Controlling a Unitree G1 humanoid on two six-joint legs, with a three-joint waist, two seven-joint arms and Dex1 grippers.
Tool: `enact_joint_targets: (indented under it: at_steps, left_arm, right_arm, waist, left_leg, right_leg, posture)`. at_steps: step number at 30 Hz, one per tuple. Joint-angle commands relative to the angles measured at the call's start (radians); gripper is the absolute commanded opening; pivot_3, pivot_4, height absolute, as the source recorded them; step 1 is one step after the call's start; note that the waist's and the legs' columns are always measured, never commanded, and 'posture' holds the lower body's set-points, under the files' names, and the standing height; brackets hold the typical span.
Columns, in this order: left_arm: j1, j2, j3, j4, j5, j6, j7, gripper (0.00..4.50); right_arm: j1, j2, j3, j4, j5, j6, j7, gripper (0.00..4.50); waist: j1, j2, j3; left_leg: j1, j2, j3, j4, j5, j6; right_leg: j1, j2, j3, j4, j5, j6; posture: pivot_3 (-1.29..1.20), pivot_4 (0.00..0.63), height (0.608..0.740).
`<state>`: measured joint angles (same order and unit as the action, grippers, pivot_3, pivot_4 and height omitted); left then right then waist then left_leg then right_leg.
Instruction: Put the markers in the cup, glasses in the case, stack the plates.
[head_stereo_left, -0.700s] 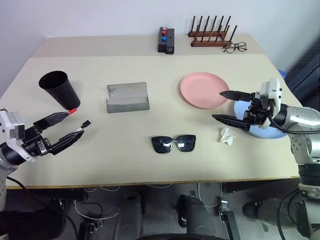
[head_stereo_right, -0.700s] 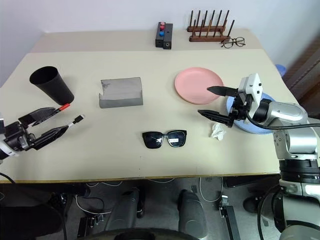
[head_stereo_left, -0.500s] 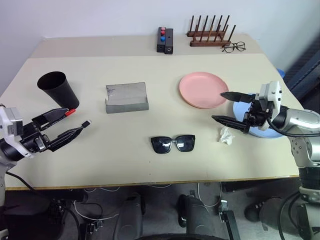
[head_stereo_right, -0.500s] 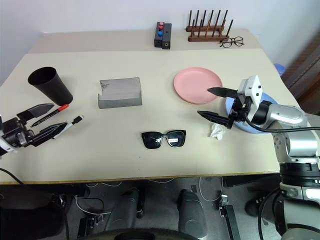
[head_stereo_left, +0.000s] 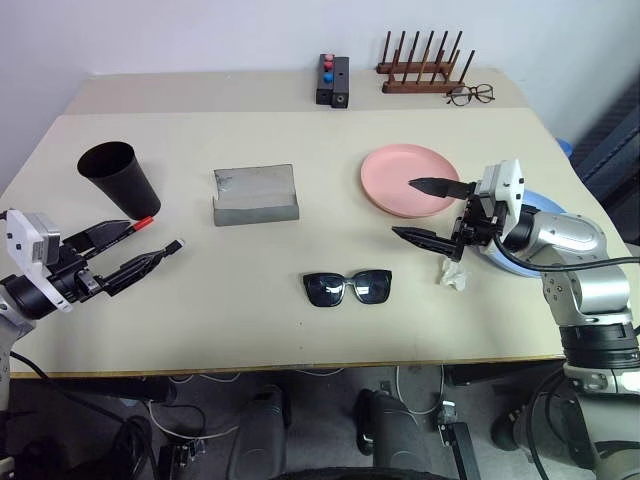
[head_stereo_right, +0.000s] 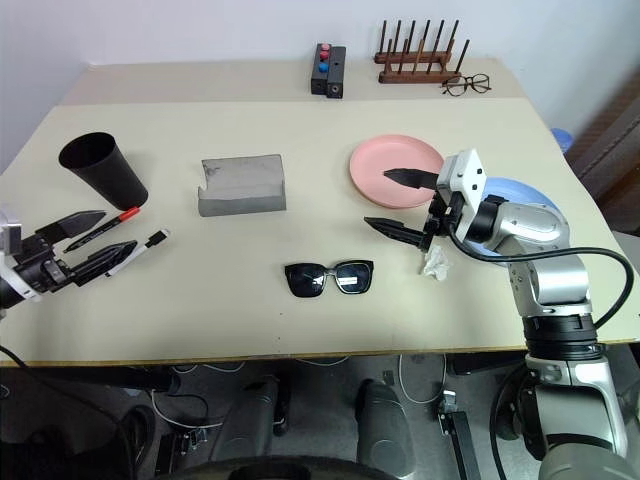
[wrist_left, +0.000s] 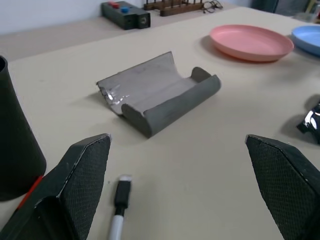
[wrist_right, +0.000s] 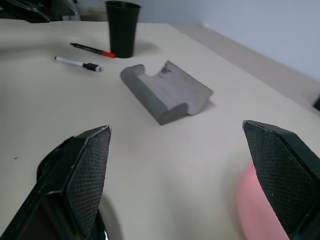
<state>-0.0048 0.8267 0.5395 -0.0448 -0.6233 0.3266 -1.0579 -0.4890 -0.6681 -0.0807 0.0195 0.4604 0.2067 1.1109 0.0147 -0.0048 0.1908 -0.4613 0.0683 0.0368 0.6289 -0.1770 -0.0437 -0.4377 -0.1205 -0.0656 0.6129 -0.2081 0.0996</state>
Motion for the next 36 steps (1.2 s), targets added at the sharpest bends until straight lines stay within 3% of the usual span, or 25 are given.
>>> enact_joint_targets:
  at_steps: [1, 15, 26, 36]
  left_arm:
    - [-0.035, 0.016, 0.019, -0.001, -0.009, -0.009, 0.010, 4.50]
    - [-0.085, 0.063, -0.056, 0.066, 0.087, 0.069, 0.115, 4.50]
    - [-0.107, 0.144, -0.163, 0.047, 0.163, 0.270, 0.180, 4.50]
    - [-0.355, 0.133, -0.411, 0.254, 0.320, 0.256, 0.165, 4.50]
  right_arm:
    - [-0.019, 0.016, -0.014, -0.041, 0.010, -0.013, -0.022, 4.29]
    - [0.007, 0.189, 0.120, -0.281, 0.179, 0.352, -0.156, 4.29]
    - [0.019, 0.234, 0.166, -0.312, 0.131, 0.360, -0.240, 4.29]
    - [0.014, 0.217, 0.157, -0.286, 0.108, 0.312, -0.217, 4.29]
  waist:
    - [-0.001, -0.001, 0.000]
    - [-0.002, -0.001, -0.001]
    - [-0.001, -0.001, -0.001]
    - [-0.003, -0.001, -0.001]
  left_leg:
    - [0.000, 0.000, 0.000, 0.000, 0.000, 0.000]
    - [0.000, 0.000, 0.000, -0.001, 0.000, 0.000]
    - [0.000, 0.000, 0.000, -0.001, -0.001, -0.002]
    - [0.000, 0.000, 0.000, -0.001, 0.000, 0.000]
  right_leg:
    - [0.000, 0.000, 0.000, 0.000, 0.000, 0.000]
    - [-0.001, 0.000, 0.000, 0.001, 0.000, 0.000]
    - [-0.002, 0.000, 0.000, 0.001, 0.000, 0.000]
    - [-0.002, 0.001, 0.000, 0.001, 0.000, 0.000]
  posture:
    - [0.00, 0.150, 0.740]
    - [0.00, 0.150, 0.740]
    - [0.00, 0.150, 0.740]
    - [0.00, 0.150, 0.740]
